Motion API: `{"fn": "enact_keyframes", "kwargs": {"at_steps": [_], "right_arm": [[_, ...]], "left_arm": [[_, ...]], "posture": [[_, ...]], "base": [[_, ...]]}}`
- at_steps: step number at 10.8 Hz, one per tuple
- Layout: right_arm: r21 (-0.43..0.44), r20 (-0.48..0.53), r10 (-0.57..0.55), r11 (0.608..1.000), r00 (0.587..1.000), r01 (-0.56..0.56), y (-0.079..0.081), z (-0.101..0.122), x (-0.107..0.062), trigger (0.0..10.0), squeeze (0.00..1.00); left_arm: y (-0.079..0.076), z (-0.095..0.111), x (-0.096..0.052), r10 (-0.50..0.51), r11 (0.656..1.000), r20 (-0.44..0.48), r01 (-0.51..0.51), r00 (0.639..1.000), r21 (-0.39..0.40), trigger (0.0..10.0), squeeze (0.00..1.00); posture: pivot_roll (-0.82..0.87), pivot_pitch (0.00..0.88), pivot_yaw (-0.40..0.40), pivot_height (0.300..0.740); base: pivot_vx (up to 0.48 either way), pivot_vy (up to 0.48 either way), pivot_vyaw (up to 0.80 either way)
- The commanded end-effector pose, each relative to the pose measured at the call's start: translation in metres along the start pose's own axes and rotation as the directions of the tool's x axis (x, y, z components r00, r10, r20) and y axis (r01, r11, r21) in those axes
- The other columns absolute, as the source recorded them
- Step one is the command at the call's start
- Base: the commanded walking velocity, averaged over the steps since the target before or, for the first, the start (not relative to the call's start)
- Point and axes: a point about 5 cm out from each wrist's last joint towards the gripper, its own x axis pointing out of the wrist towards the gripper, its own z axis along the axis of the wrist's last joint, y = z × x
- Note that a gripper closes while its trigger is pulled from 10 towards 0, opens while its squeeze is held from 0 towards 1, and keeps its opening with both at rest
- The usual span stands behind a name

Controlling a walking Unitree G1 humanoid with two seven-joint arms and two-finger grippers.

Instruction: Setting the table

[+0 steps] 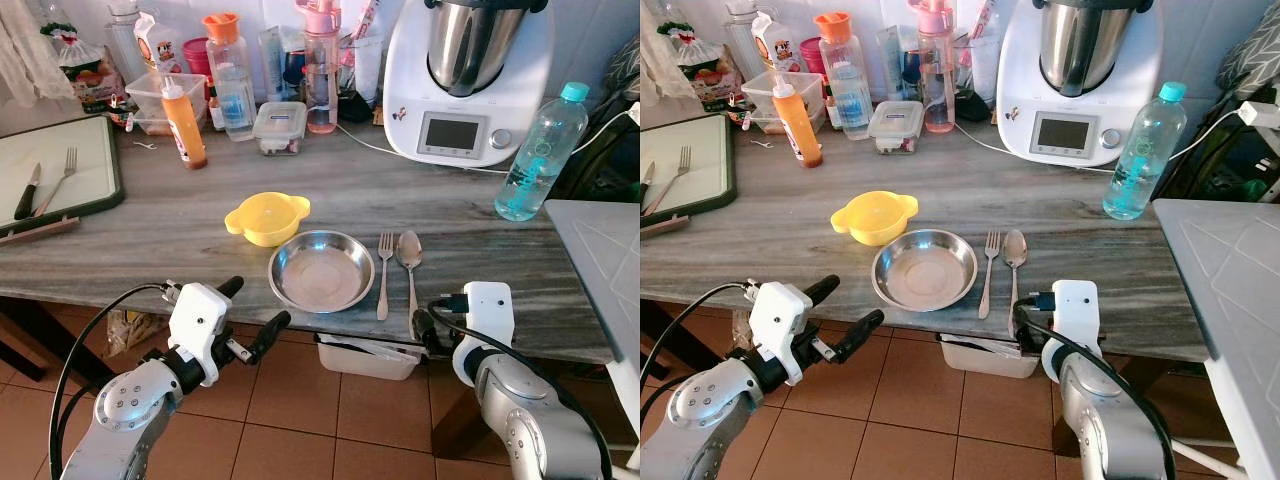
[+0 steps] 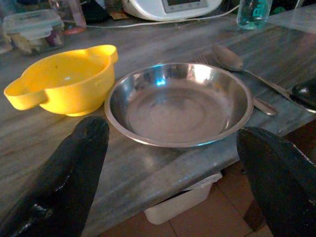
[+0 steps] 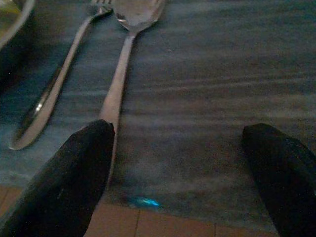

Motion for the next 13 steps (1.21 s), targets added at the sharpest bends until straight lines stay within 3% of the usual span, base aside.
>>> {"fn": "enact_keyframes", "kwargs": {"at_steps": [1,3,5,6,8,13], "right_arm": [[-0.006,0.025,0.036,0.999,0.999,-0.036,0.006,0.003,-0.001,10.0,1.0],[0.015,0.134,0.046,0.999,0.99,-0.049,0.006,0.019,-0.004,10.0,1.0],[-0.036,0.18,-0.028,0.999,0.983,0.036,-0.008,0.024,-0.007,10.0,1.0],[-0.097,0.146,-0.064,0.992,0.987,0.079,-0.016,0.02,-0.008,10.0,1.0],[-0.113,0.081,-0.047,0.992,0.996,0.056,-0.021,0.007,-0.011,10.0,1.0],[-0.093,0.003,0.012,0.996,1.0,-0.012,-0.003,-0.01,-0.009,10.0,1.0]], "left_arm": [[0.001,-0.002,-0.001,-0.006,1.0,-0.007,0.006,1.0,0.01,10.0,0.0],[0.0,-0.003,0.0,-0.007,1.0,-0.008,0.007,1.0,0.008,10.0,0.0],[0.001,-0.003,0.0,-0.007,1.0,-0.005,0.007,1.0,0.008,10.0,0.0],[0.001,-0.003,-0.001,-0.007,1.0,-0.004,0.007,1.0,0.009,10.0,0.0],[0.001,-0.003,0.0,-0.007,1.0,-0.004,0.007,1.0,0.008,10.0,0.0],[0.0,0.0,0.001,-0.008,1.0,-0.002,0.008,1.0,0.007,10.0,0.0]], "posture": [[0.09,0.036,0.042,0.74],[0.08,0.036,0.043,0.74],[0.08,0.032,0.039,0.74],[0.08,0.03,0.04,0.74],[0.08,0.028,0.041,0.74],[0.09,0.035,0.045,0.74]], "base": [[0.0,0.0,0.0],[0.0,0.0,0.0],[0.0,0.0,0.0],[0.0,0.0,0.0],[0.0,0.0,0.0],[0.0,0.0,0.0]]}}
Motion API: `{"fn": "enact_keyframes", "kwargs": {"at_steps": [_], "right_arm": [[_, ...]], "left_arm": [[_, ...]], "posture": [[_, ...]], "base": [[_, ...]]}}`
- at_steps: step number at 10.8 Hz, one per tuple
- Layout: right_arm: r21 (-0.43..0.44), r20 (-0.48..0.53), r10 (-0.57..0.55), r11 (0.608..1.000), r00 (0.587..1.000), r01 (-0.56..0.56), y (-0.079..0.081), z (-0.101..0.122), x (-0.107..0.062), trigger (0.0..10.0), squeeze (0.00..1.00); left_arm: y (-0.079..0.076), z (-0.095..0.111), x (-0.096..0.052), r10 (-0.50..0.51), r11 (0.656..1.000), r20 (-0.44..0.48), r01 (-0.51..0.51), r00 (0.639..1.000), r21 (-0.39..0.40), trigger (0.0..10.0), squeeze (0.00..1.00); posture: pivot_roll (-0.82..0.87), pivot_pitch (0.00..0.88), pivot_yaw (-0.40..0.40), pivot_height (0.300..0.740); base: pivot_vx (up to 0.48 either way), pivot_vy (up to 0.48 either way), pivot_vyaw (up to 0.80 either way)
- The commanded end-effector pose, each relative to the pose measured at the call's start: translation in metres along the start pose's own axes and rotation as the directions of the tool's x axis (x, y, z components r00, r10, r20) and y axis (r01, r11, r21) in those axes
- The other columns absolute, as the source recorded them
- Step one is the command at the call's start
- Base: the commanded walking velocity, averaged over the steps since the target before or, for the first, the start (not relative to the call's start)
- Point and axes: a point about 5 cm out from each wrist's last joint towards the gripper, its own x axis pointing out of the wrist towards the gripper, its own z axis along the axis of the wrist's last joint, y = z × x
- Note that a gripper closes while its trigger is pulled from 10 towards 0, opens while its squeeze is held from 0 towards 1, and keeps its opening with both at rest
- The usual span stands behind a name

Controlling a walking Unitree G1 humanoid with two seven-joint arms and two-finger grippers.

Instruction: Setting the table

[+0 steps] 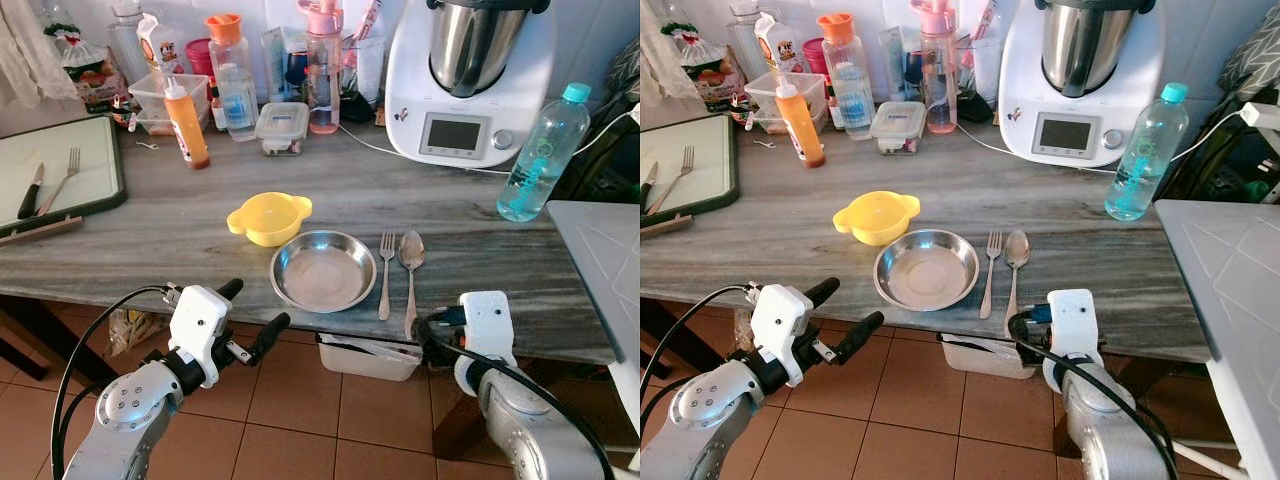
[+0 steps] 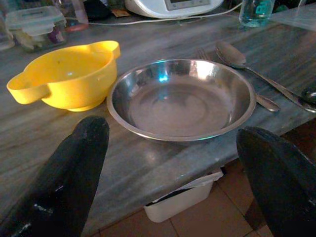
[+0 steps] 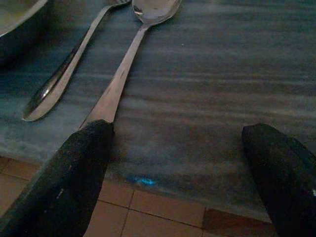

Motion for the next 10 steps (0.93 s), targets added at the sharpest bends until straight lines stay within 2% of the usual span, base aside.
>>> {"fn": "enact_keyframes", "kwargs": {"at_steps": [1,7,9,10], "right_arm": [[0.012,-0.013,0.03,0.999,0.999,-0.029,0.006,0.0,-0.002,10.0,1.0],[0.033,-0.016,0.016,0.999,1.0,-0.016,0.005,0.0,0.004,10.0,1.0],[0.044,0.023,0.016,0.999,1.0,-0.016,0.006,0.004,0.003,10.0,1.0],[0.001,0.082,-0.026,1.0,0.996,0.026,0.001,0.011,-0.001,10.0,1.0]], "left_arm": [[-0.001,0.003,0.0,-0.012,1.0,0.001,0.011,1.0,0.011,10.0,0.0],[0.0,0.004,0.0,-0.008,1.0,0.0,0.008,1.0,0.013,10.0,0.0],[0.001,0.001,-0.001,-0.005,1.0,-0.002,0.005,1.0,0.011,10.0,0.0],[0.002,-0.001,-0.002,-0.001,1.0,-0.002,0.001,1.0,0.009,10.0,0.0]], "posture": [[0.09,0.036,0.045,0.74],[0.1,0.037,0.048,0.74],[0.1,0.036,0.048,0.74],[0.09,0.037,0.049,0.74]], "base": [[0.0,0.0,0.0],[0.0,0.0,0.0],[0.0,0.0,0.0],[0.0,0.0,0.0]]}}
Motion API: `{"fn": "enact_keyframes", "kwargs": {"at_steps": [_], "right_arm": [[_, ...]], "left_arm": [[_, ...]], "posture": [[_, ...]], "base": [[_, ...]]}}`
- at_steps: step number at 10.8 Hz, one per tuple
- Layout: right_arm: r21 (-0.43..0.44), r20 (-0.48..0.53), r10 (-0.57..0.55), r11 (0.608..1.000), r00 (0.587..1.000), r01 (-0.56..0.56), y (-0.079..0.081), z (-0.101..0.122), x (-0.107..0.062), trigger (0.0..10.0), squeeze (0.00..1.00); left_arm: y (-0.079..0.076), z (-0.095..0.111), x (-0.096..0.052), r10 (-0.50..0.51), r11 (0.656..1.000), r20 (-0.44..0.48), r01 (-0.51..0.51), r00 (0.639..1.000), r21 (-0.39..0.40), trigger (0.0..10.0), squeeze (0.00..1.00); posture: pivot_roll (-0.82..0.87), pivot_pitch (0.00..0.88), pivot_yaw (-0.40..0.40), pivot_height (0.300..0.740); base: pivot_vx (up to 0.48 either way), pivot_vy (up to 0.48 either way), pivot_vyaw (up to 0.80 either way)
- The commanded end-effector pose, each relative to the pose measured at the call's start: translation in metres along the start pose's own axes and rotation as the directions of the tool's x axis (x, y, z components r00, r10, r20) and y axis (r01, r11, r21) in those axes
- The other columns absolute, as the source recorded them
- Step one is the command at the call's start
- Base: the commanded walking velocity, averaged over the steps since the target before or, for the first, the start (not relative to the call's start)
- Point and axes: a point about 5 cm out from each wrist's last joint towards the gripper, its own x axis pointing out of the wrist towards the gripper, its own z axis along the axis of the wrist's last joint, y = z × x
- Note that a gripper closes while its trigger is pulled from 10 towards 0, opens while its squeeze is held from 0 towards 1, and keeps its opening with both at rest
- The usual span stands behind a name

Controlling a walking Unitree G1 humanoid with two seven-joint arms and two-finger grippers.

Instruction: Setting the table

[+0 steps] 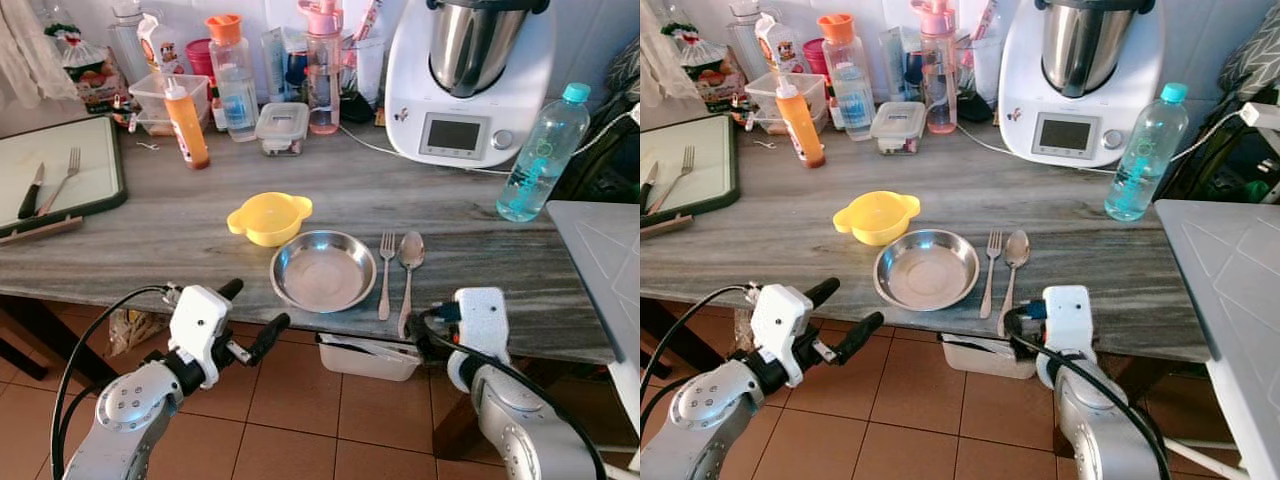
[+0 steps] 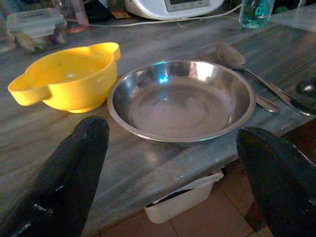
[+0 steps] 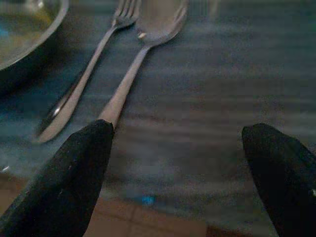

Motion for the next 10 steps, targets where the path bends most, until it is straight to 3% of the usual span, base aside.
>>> {"fn": "enact_keyframes", "kwargs": {"at_steps": [1,4,6,10], "right_arm": [[-0.017,0.047,-0.02,1.0,0.999,0.021,-0.002,0.008,-0.004,10.0,1.0],[-0.075,0.229,-0.011,0.997,0.973,0.029,0.003,0.035,-0.01,10.0,1.0],[-0.116,0.425,0.027,0.993,0.905,0.025,0.011,0.068,-0.014,10.0,1.0],[-0.116,0.437,0.009,0.992,0.9,0.047,0.004,0.057,-0.018,10.0,1.0]], "left_arm": [[0.001,-0.002,-0.001,-0.001,1.0,-0.007,0.001,1.0,0.005,10.0,0.0],[0.001,-0.003,0.0,-0.002,1.0,-0.004,0.002,1.0,0.004,10.0,0.0],[0.001,-0.001,0.0,0.018,1.0,0.018,-0.019,1.0,0.006,10.0,0.0],[0.006,0.021,-0.003,0.167,0.985,0.106,-0.171,0.98,0.026,10.0,0.0]], "posture": [[0.09,0.036,0.047,0.74],[0.09,0.034,0.048,0.74],[0.09,0.027,0.038,0.74],[0.09,0.017,0.035,0.74]], "base": [[0.0,0.0,0.0],[0.0,0.0,0.0],[0.0,0.0,0.0],[0.0,0.0,0.0]]}}
